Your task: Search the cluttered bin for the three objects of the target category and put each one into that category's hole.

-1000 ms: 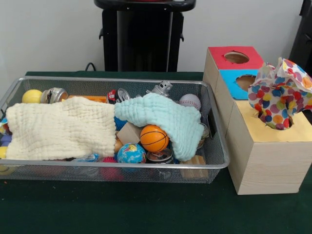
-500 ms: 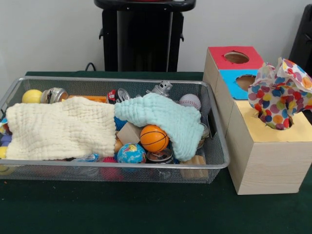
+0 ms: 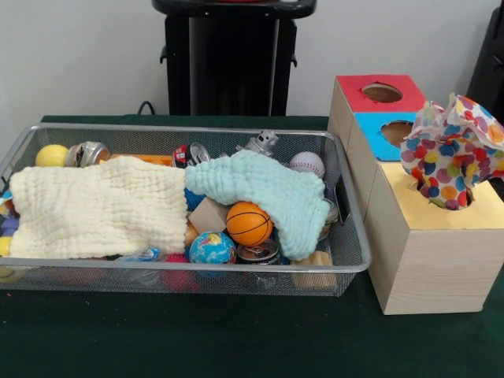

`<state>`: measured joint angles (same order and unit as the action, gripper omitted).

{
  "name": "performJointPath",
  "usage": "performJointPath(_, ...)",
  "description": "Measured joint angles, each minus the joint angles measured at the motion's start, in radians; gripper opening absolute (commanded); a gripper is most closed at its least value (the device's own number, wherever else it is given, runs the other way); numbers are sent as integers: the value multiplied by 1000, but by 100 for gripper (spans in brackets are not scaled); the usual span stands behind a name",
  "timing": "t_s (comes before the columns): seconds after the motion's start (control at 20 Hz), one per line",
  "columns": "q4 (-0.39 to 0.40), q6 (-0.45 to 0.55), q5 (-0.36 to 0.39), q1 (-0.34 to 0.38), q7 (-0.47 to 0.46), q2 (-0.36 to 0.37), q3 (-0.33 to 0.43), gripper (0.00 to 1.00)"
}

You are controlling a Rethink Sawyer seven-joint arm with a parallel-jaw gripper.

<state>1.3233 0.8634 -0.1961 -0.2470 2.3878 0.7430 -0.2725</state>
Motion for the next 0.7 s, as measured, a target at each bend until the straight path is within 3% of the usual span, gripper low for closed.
performJointPath(0.7,-36,0,66,126,0,-55,53,0)
